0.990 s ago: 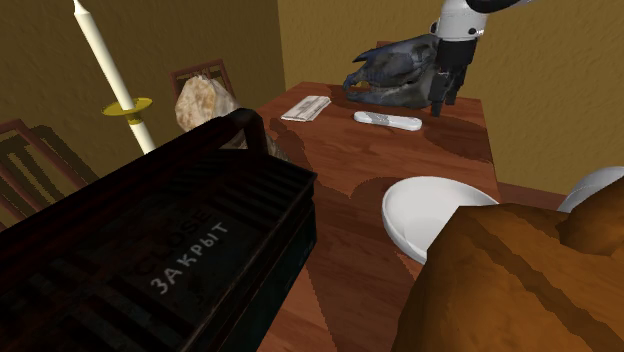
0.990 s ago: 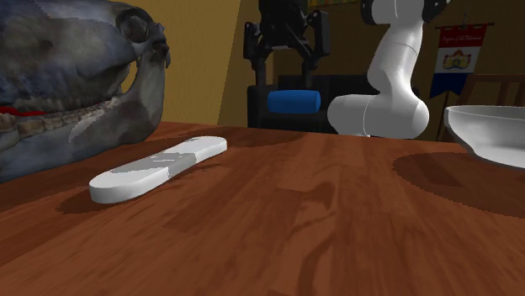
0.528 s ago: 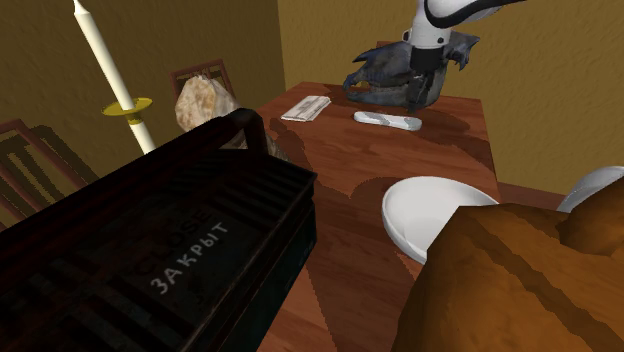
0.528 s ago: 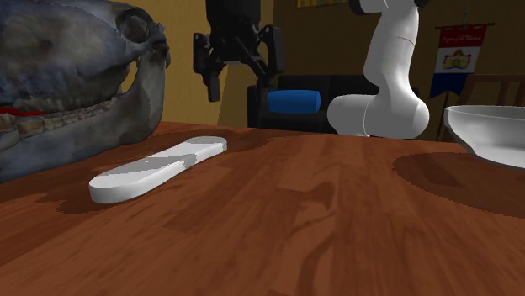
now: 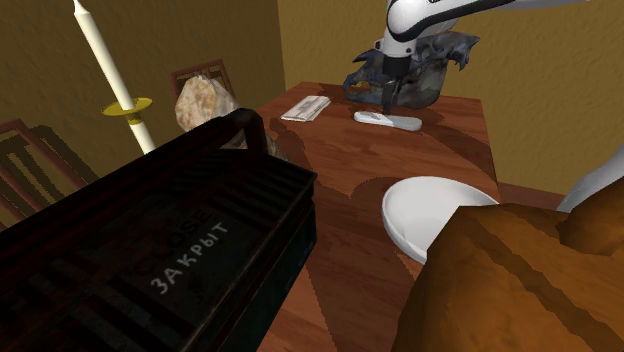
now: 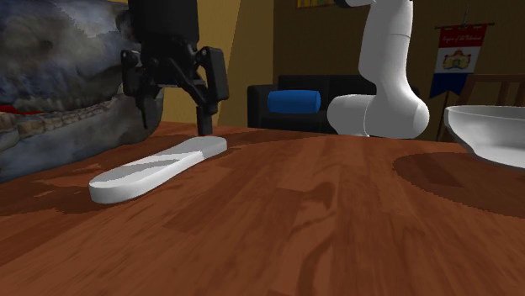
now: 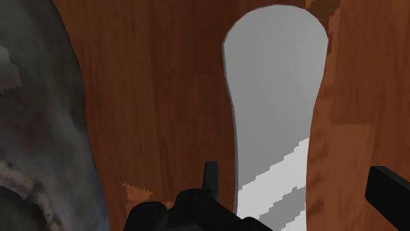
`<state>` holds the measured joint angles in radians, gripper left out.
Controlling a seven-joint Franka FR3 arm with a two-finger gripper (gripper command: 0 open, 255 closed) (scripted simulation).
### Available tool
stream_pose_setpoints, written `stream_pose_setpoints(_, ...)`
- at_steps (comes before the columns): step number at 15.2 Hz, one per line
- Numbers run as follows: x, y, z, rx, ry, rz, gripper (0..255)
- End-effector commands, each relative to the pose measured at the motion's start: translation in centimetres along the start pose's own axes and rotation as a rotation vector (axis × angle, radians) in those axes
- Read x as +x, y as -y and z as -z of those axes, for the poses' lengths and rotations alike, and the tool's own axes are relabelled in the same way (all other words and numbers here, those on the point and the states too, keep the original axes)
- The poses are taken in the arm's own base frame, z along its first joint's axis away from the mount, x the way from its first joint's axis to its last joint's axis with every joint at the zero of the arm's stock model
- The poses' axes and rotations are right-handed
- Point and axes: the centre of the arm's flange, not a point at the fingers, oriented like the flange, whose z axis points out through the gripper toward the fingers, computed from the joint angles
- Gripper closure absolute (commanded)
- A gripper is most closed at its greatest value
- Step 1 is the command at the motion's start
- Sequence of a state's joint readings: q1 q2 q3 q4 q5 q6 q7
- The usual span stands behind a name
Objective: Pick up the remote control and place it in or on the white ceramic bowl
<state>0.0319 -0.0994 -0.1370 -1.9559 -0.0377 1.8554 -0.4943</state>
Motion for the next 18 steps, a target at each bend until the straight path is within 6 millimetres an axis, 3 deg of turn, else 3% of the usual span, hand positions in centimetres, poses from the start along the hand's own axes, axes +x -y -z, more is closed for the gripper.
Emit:
stream_pose_setpoints(1, 0.5, -0.3, -0.8, -0.001, -0.002, 0.009, 0)
stream_pose_setpoints(7, 0.5, -0.3, -3.7, -0.001, -0.002, 0.009, 0)
stream_pose_setpoints(14, 0.5, -0.3, -3.7, -0.001, -0.002, 0.009, 0)
stream_pose_setpoints(15, 0.5, -0.3, -3.7, -0.001, -0.002, 0.009, 255)
stream_pose_setpoints(18, 0.5, -0.3, -3.7, -0.001, -0.002, 0.009, 255)
